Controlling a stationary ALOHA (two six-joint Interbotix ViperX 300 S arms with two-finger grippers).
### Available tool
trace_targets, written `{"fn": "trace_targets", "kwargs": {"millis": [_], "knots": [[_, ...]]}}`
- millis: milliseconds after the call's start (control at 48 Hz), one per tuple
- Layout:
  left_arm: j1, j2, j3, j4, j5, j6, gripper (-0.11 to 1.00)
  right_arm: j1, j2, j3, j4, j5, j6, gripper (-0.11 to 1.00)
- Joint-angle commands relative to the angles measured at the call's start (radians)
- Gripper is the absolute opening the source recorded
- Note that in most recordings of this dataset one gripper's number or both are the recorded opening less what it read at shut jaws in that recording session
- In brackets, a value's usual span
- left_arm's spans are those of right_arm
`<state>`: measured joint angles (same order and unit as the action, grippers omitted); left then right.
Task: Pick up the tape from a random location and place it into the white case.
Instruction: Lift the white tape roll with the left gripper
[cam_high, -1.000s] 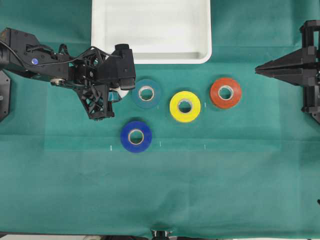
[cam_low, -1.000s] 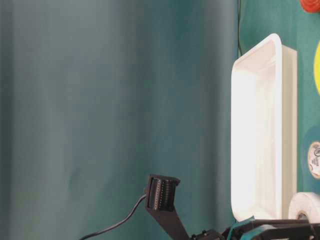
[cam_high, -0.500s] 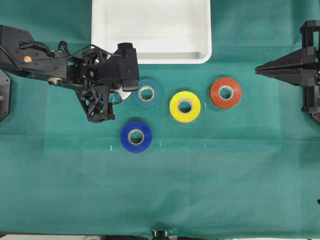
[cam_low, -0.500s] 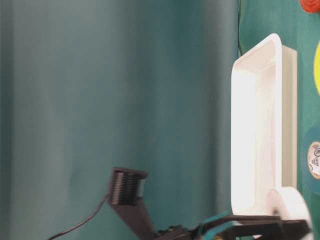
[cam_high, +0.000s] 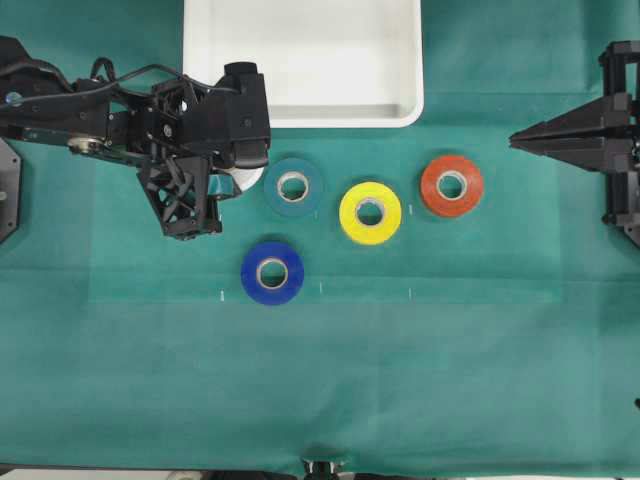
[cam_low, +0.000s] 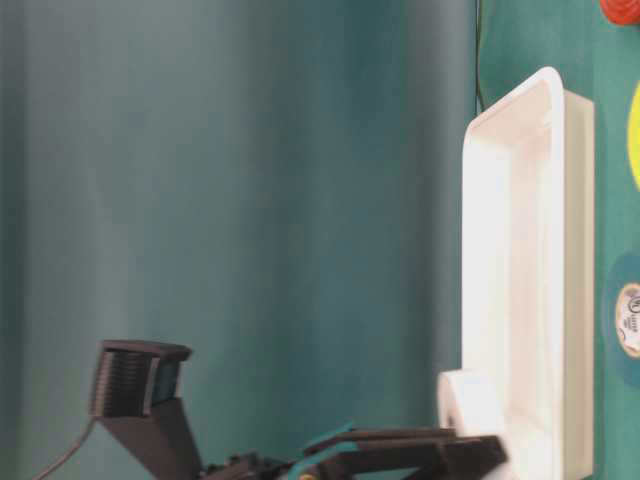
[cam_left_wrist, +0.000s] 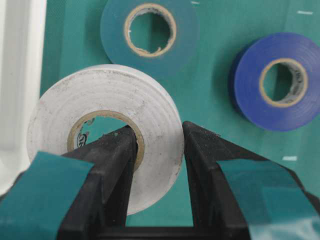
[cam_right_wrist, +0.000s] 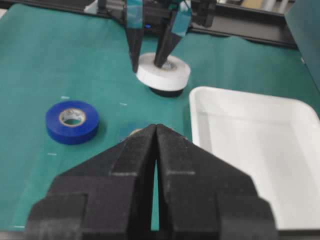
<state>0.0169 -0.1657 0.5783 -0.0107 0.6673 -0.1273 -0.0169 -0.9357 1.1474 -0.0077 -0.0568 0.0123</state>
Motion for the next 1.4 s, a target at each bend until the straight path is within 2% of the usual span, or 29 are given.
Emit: {"fn": "trace_targets", "kwargs": {"millis": [0,479,792,979,1375], "knots": [[-0.003,-0.041,-0.044,0.0,0.023,0.003,0.25,-0.002,0.008,-0.026,-0.002,-0.003,0.0,0.0],[-0.002,-0.144,-0.189,0.006,0.238,0.008,0.25,-0.003,0.009,-0.026,-0.002,-0.003,0.0,0.0],[-0.008,-0.155,-0.301,0.008,0.36,0.012,0.25,-0.002,0.008,-0.026,0.0,-0.003,0.0,0.0],[-0.012,-0.156,-0.33,0.009,0.383,0.015,0.25,-0.002,0.014,-0.025,-0.002,-0.003,0.0,0.0],[-0.012,-0.156,-0.33,0.009,0.385,0.012,0.25,-0.002,0.017,-0.025,0.0,-0.003,0.0,0.0]]}}
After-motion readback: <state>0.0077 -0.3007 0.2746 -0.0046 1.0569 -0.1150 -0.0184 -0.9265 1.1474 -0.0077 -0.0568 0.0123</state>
